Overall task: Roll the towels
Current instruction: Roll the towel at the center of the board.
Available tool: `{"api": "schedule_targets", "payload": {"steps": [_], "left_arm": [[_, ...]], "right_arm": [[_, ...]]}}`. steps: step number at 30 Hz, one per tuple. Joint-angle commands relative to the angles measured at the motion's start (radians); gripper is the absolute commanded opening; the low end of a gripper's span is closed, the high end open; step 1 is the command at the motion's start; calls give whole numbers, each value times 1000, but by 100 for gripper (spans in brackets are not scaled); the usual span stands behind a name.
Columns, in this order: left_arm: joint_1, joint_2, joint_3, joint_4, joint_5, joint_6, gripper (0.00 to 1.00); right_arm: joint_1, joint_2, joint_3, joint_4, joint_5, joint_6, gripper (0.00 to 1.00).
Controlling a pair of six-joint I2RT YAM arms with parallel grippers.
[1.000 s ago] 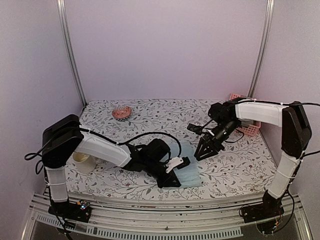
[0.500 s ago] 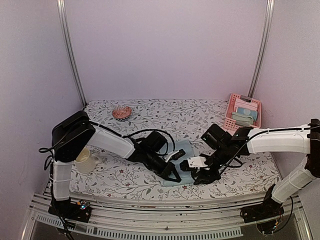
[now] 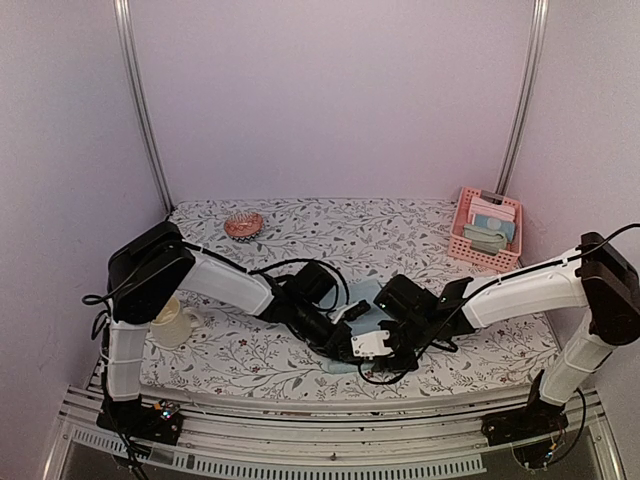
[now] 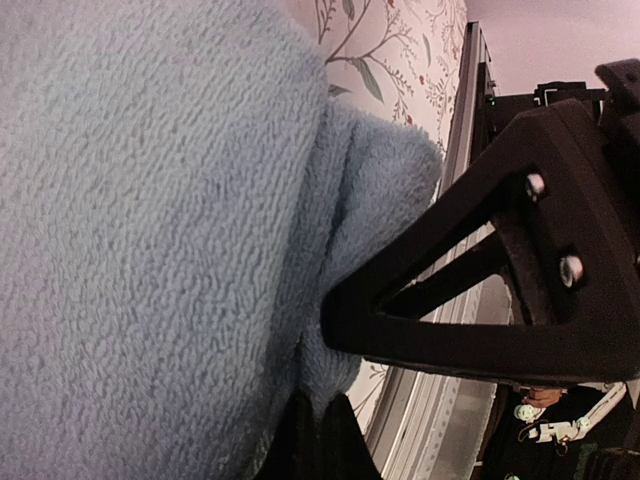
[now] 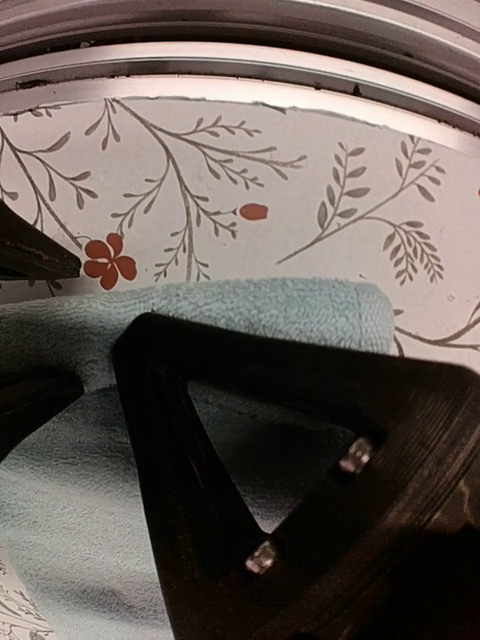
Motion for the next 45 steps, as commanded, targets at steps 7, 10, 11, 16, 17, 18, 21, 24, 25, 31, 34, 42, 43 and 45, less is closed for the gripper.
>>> {"api": "schedule_targets", "payload": {"steps": [7, 10, 11, 16, 17, 18, 21, 24, 25, 31, 34, 42, 43, 45], "left_arm": [[34, -6, -13, -64, -6, 15, 0], [46, -79, -39, -73, -59, 71, 5], [46, -129, -55, -72, -90, 91, 12], [45, -367, -222, 9, -319, 149, 24], [42, -406, -261, 31, -357, 155, 25], [33, -442, -301, 52, -402, 163, 25], [-27, -547, -401, 104, -557, 216, 25], [-135, -609, -483, 149, -841, 294, 23], [-169, -620, -512, 181, -913, 312, 22], [-313, -659, -604, 339, -1045, 449, 22], [-354, -623, -559, 310, -1039, 534, 22], [-464, -397, -324, 177, -1006, 747, 31], [-468, -366, -295, 161, -1003, 762, 31], [-470, -312, -245, 129, -1000, 785, 32]], "right_arm": [[5, 74, -53, 39, 126, -11, 21], [5, 76, -39, -33, 46, -16, 9], [4, 71, -29, -60, -2, -11, 8], [-38, 104, 53, -244, -295, 18, 5], [-49, 123, 69, -277, -345, 19, 5], [-61, 144, 88, -312, -395, 17, 5], [-110, 237, 165, -432, -535, -3, 5], [-179, 378, 273, -615, -701, -46, 5], [-198, 426, 308, -694, -762, -85, 5], [-258, 564, 426, -805, -796, -133, 5], [-271, 600, 460, -829, -788, -120, 5], [-282, 641, 489, -843, -810, -115, 6], [-283, 644, 490, -845, -810, -116, 6], [-284, 646, 490, -845, -812, -118, 6]]}}
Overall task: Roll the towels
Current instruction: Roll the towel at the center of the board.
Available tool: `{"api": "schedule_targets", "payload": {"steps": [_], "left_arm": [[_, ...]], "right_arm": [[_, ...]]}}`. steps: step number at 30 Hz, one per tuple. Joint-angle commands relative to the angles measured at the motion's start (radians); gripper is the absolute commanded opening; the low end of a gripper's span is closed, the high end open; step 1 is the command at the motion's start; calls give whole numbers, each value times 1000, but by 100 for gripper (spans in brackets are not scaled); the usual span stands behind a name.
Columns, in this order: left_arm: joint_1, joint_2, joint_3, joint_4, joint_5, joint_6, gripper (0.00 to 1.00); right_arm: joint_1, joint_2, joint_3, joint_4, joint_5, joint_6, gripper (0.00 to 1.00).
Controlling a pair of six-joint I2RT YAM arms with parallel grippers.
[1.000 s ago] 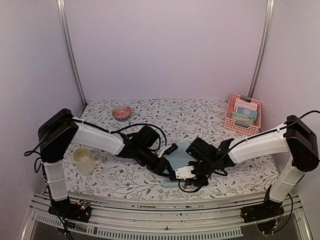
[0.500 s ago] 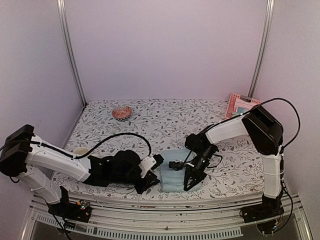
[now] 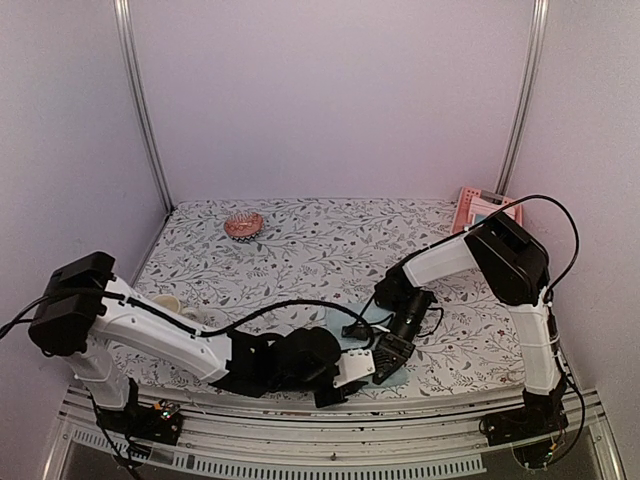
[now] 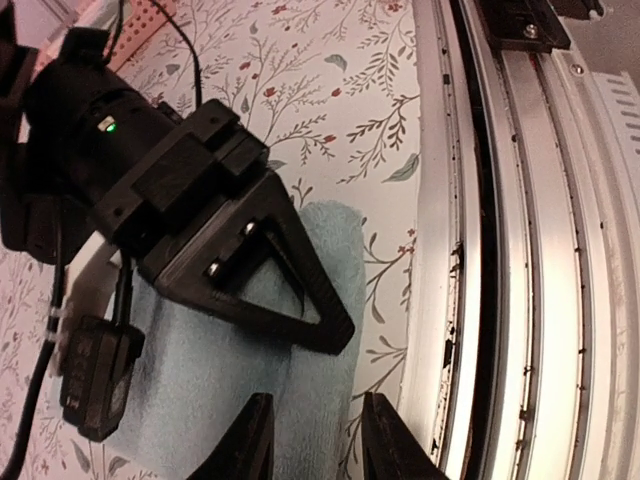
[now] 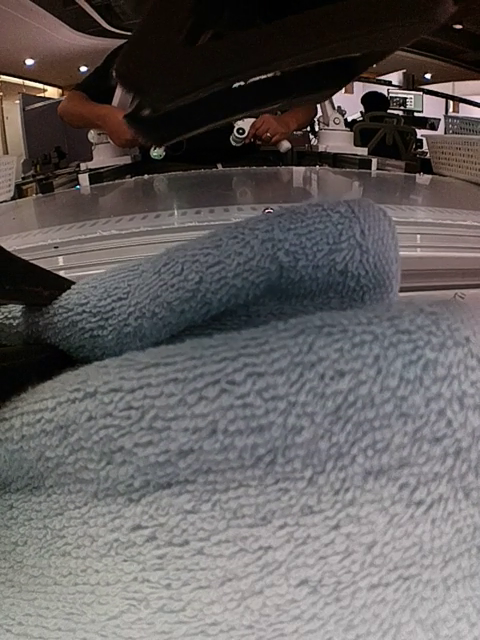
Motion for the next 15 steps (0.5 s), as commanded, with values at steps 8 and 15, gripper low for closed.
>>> {"api": "schedule_targets", "payload": {"steps": [8, 15], "left_arm": [[-9, 196, 151, -141, -93, 166, 31], [2, 224, 163, -165, -72, 166, 20]], "right_arm": [[-7, 44, -1, -11, 28, -35, 6], [-8, 48, 3, -11, 11, -44, 6]]}}
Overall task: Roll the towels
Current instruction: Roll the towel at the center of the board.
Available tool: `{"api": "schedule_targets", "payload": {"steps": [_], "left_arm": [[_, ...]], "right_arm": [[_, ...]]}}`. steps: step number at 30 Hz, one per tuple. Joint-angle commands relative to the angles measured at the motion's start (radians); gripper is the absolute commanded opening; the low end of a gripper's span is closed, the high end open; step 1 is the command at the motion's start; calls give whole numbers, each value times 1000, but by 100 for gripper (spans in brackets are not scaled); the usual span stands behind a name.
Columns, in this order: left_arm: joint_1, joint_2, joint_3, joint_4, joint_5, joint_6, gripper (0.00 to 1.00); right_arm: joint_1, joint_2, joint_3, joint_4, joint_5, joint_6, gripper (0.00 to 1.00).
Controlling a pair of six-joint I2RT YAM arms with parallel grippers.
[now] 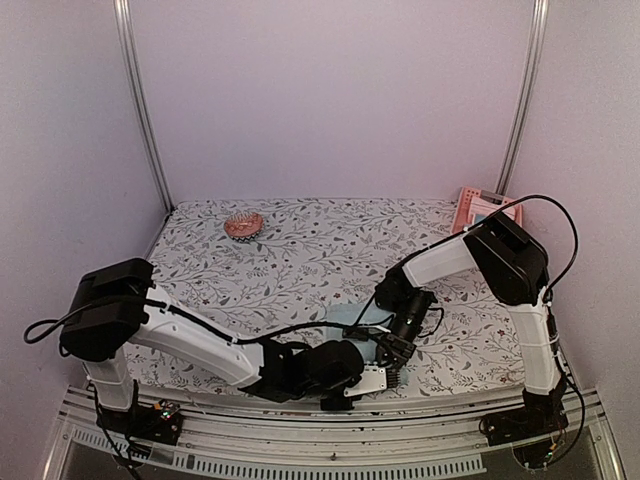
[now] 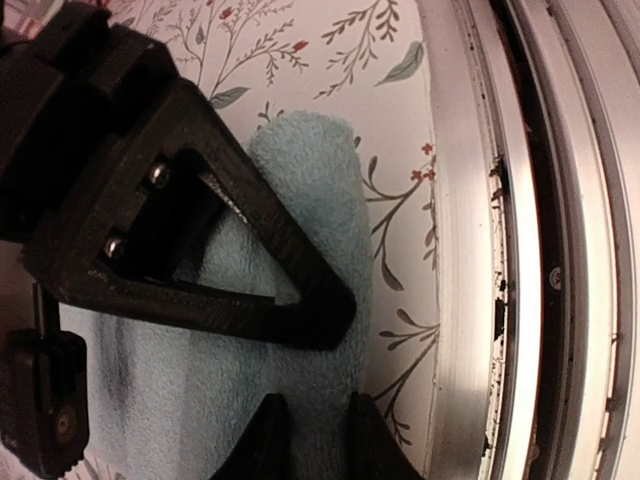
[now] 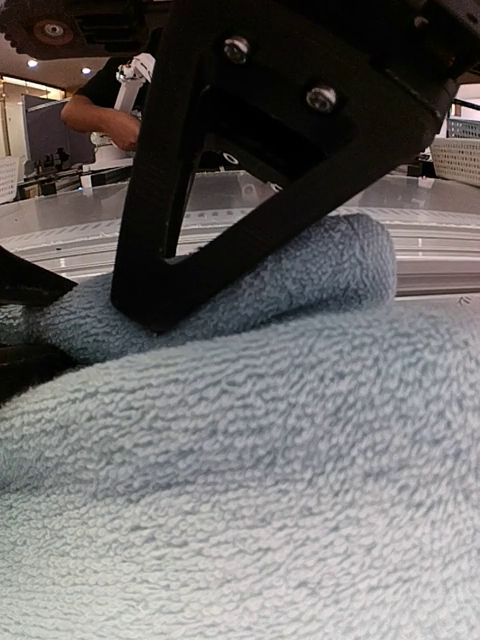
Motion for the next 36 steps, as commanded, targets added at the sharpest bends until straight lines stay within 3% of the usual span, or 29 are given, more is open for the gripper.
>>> {"api": "schedule_targets", "payload": {"steps": [1, 5, 9, 12, 16, 20, 27, 31, 36], "left_arm": [[8, 32, 30, -53, 0, 13, 15], [13, 26, 34, -69, 36, 2, 1], [18, 11, 33, -106, 60, -26, 0], [19, -16, 37, -136, 90, -52, 0], [23, -46, 54, -171, 138, -93, 0], [34, -55, 73, -201, 203, -127, 0], [113, -9, 77, -229, 402, -236, 0], [171, 51, 92, -243, 524, -302, 0], [243, 119, 152, -299, 715, -383, 0]], "right_arm": [[-6, 42, 6, 4, 28, -25, 7], [-19, -2, 29, -50, 19, -48, 25], [-86, -79, 100, -153, -13, -134, 38], [-147, -109, 132, -105, -7, -115, 37], [-151, -86, 98, 138, 204, 168, 26], [-140, -35, 111, 221, 313, 253, 24], [-133, -29, 158, 233, 257, 281, 26], [-169, -141, 190, 168, 175, 215, 33], [-237, -433, 87, 209, 165, 189, 37]]}}
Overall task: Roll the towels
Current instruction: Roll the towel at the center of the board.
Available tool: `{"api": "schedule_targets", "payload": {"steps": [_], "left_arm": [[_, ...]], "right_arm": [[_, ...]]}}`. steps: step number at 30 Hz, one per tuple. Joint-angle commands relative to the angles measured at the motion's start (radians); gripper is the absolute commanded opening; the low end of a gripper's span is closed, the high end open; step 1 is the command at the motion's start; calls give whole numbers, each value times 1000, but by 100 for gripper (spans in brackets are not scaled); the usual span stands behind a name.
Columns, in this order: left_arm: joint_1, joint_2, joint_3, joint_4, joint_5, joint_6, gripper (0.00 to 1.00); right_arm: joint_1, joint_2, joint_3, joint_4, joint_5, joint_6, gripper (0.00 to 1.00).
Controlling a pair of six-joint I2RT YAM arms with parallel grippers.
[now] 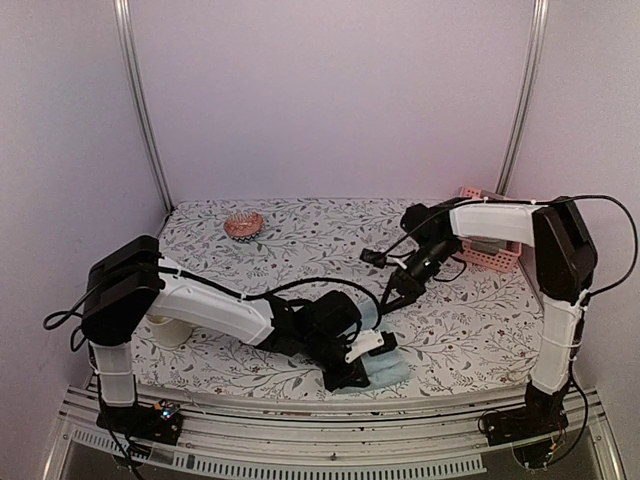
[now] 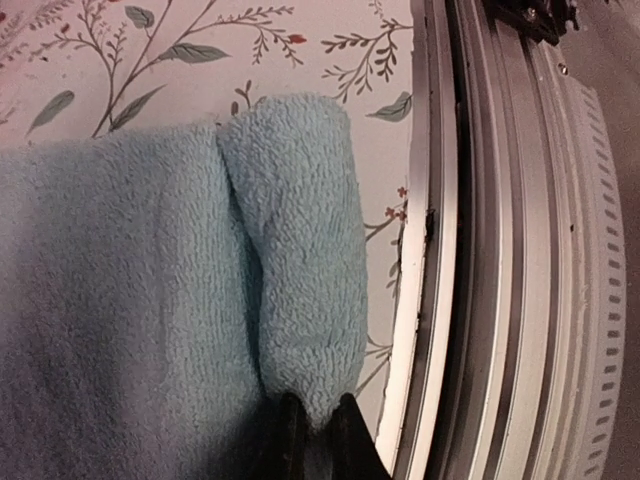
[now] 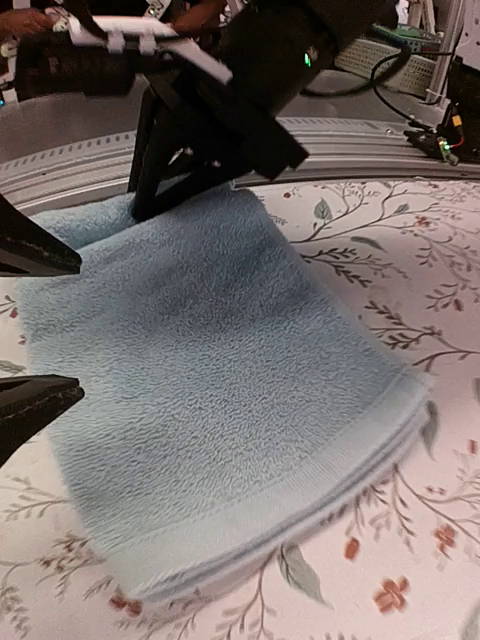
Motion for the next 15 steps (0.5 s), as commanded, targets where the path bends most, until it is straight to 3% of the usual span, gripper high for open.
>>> {"api": "schedule_targets", "payload": {"steps": [1, 9, 15], "left_arm": [[73, 82, 30, -108, 218, -109, 0], [213, 168, 45, -54, 539, -262, 0], [238, 236, 55, -30, 598, -324, 0]], "right_arm": [[-68, -313, -92, 69, -30, -35, 38], [-62, -653, -376, 219, 33, -99, 40], [202, -748, -574, 384, 342, -128, 57]]}}
